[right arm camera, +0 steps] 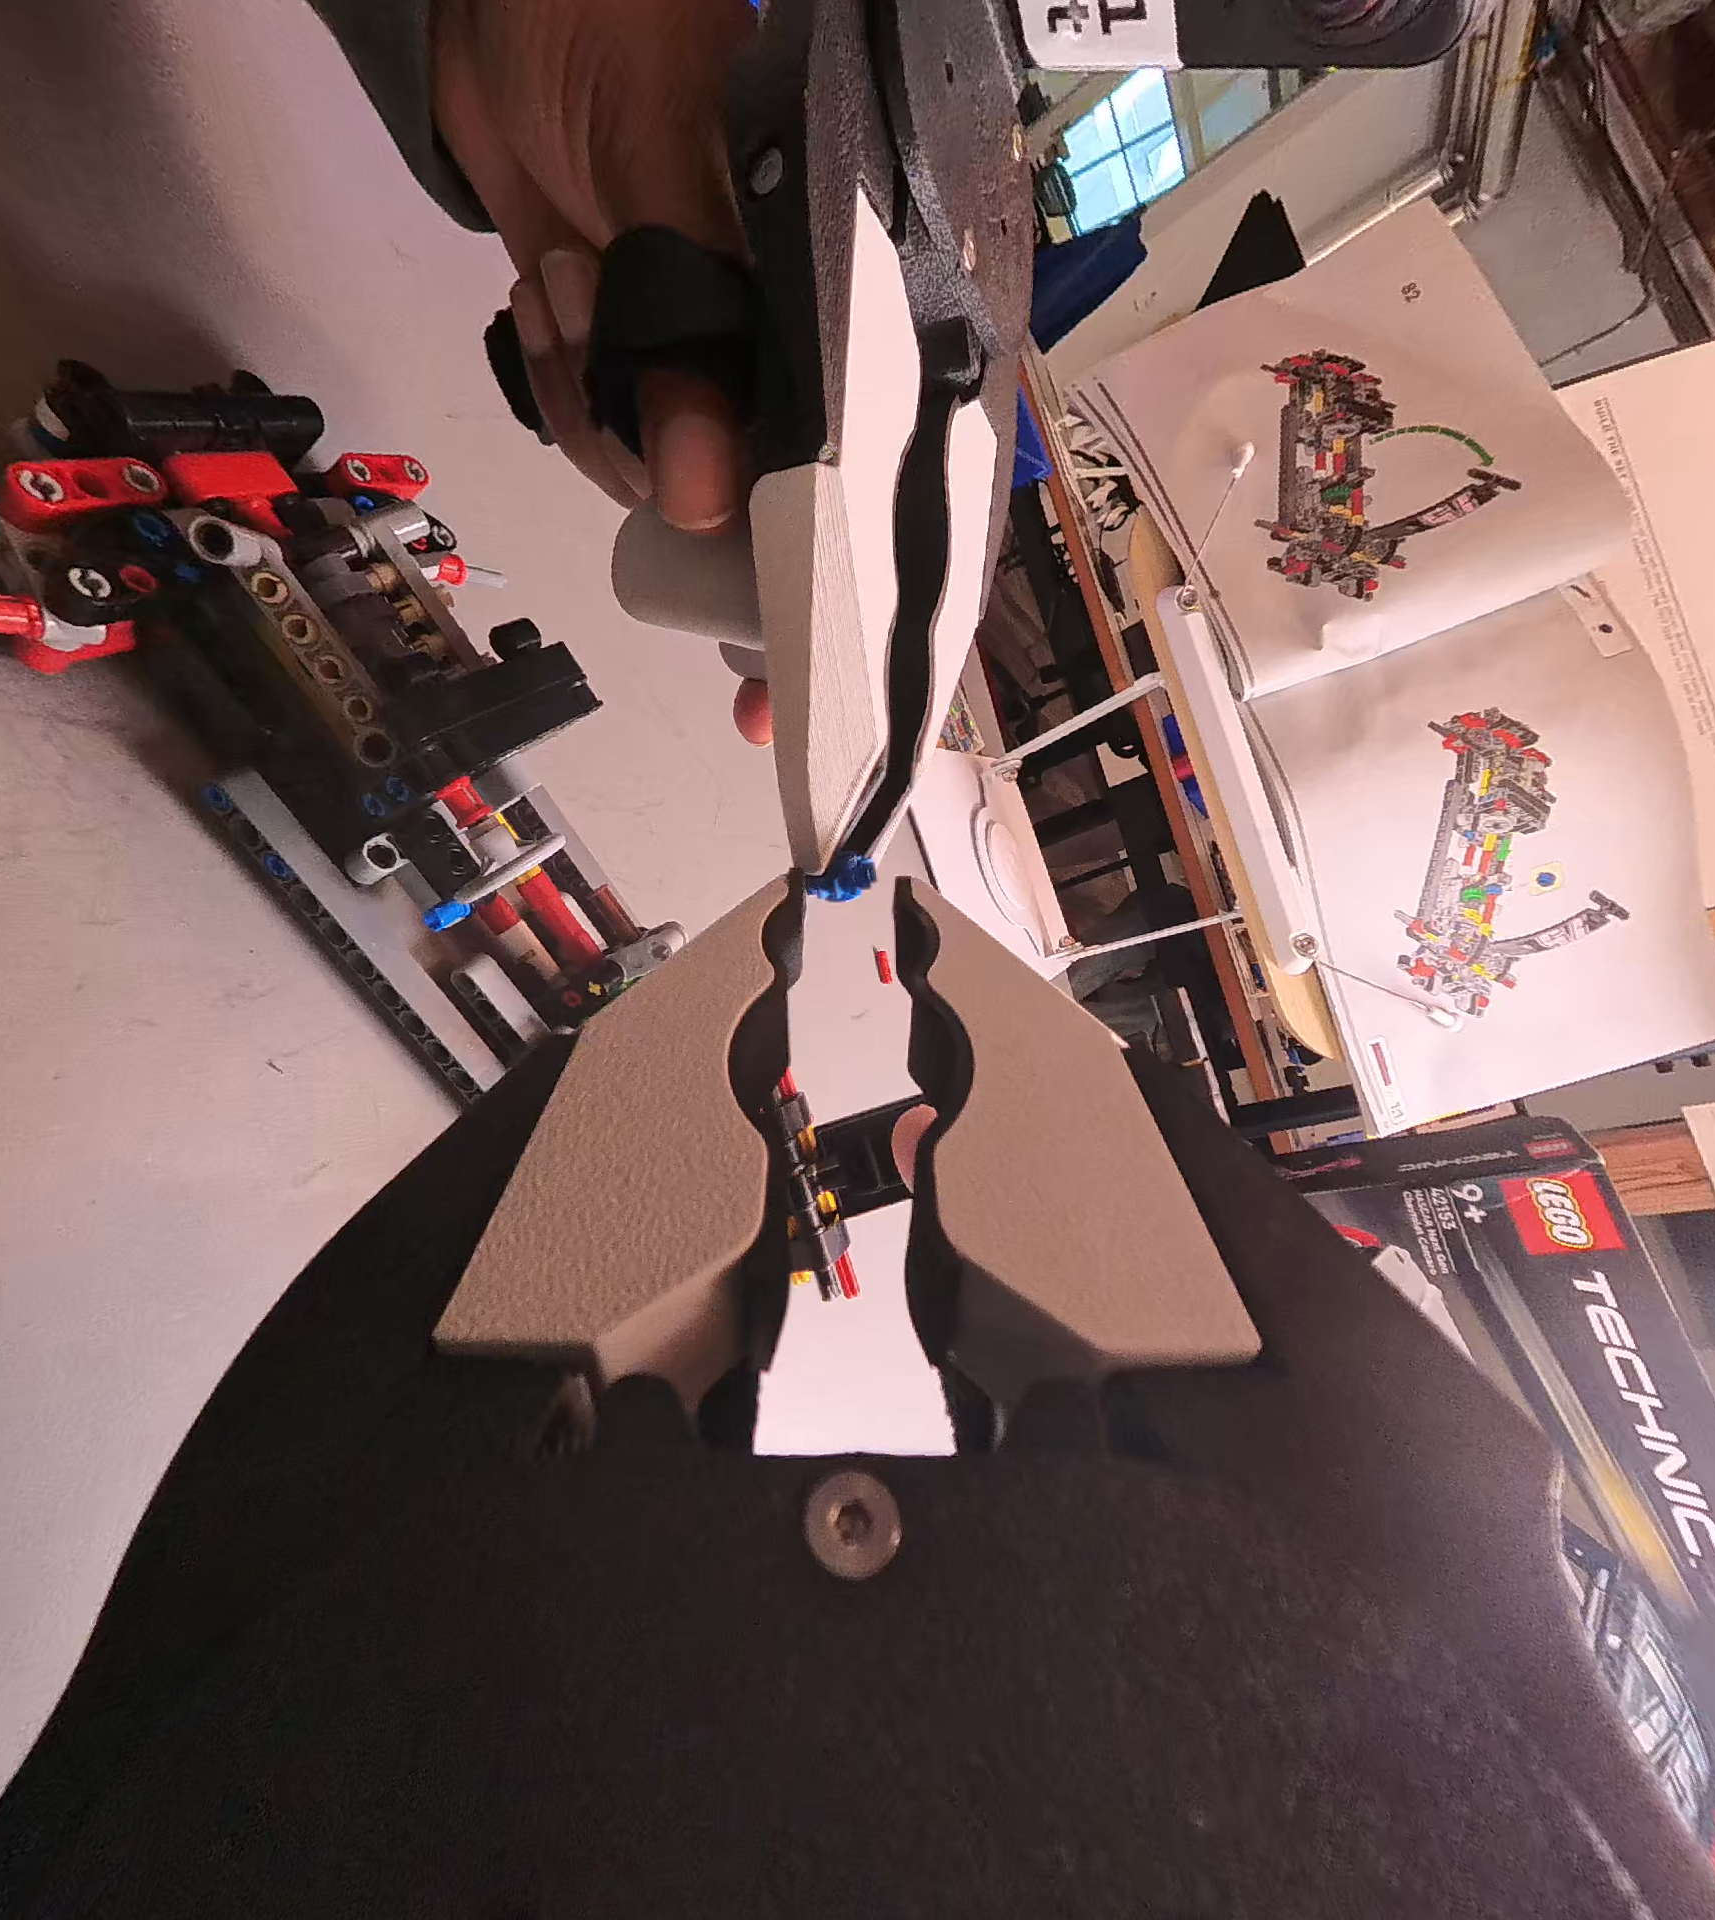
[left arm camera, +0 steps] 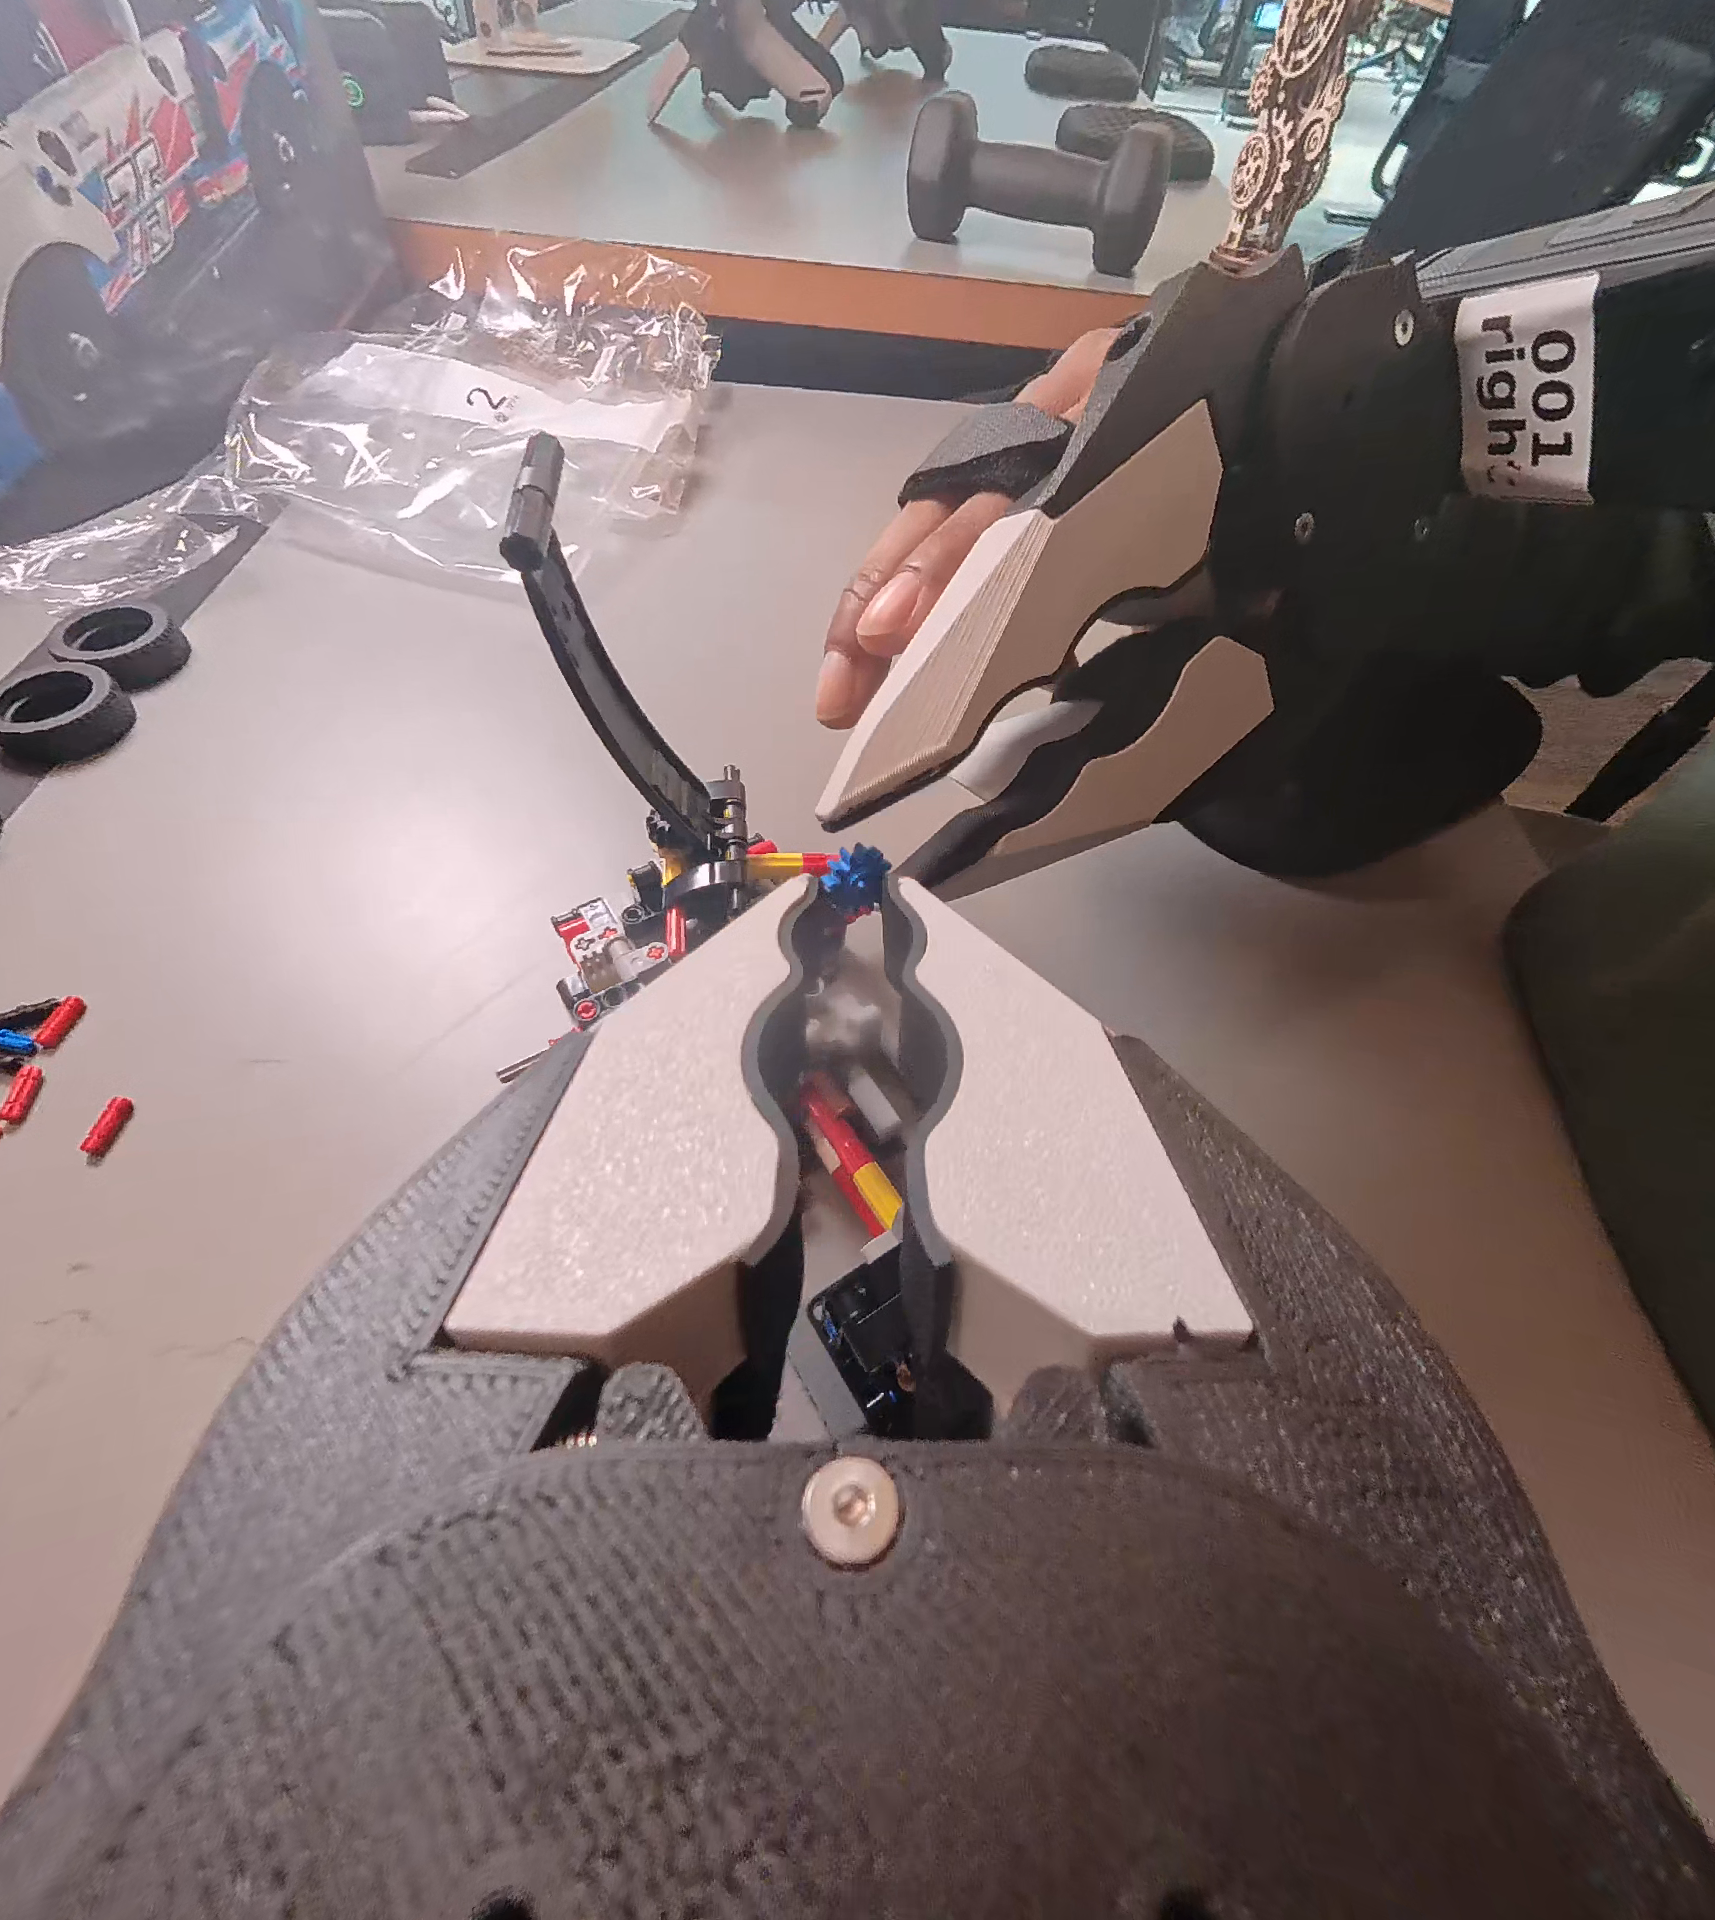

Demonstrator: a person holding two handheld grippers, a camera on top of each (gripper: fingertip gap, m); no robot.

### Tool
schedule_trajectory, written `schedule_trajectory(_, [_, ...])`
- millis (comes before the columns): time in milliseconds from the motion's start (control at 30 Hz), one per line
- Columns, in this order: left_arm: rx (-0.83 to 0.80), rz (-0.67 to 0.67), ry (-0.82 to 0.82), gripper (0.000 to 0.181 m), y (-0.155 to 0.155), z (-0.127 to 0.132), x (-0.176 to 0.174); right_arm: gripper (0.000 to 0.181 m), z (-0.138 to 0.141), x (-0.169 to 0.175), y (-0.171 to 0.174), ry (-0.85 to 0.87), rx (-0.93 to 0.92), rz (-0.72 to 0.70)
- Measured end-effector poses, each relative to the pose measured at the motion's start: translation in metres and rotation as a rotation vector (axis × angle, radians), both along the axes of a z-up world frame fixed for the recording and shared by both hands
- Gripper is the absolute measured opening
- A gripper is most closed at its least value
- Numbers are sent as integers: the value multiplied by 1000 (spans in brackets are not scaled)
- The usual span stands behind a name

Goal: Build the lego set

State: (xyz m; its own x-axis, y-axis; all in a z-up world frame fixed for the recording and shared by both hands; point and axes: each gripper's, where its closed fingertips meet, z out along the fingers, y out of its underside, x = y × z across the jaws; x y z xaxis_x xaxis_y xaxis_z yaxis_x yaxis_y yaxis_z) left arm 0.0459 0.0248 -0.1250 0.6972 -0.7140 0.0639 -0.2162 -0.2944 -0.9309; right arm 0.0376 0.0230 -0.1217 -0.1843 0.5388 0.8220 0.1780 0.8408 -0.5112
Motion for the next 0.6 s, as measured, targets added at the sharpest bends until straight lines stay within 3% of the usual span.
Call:
schedule_trajectory(33, [-1, -1, 6, 8, 0, -1, 0, 15, -1, 0, -1, -6, -3, 4])
schedule_trajectory(367, [14, -12, 104, 8, 0, -9, 1, 12, -11, 0, -1, -19, 46, 19])
schedule_trajectory(600, [-20, -10, 45, 14, -1, -3, -11, 11, -11, 1, 8, 55, -31, 2])
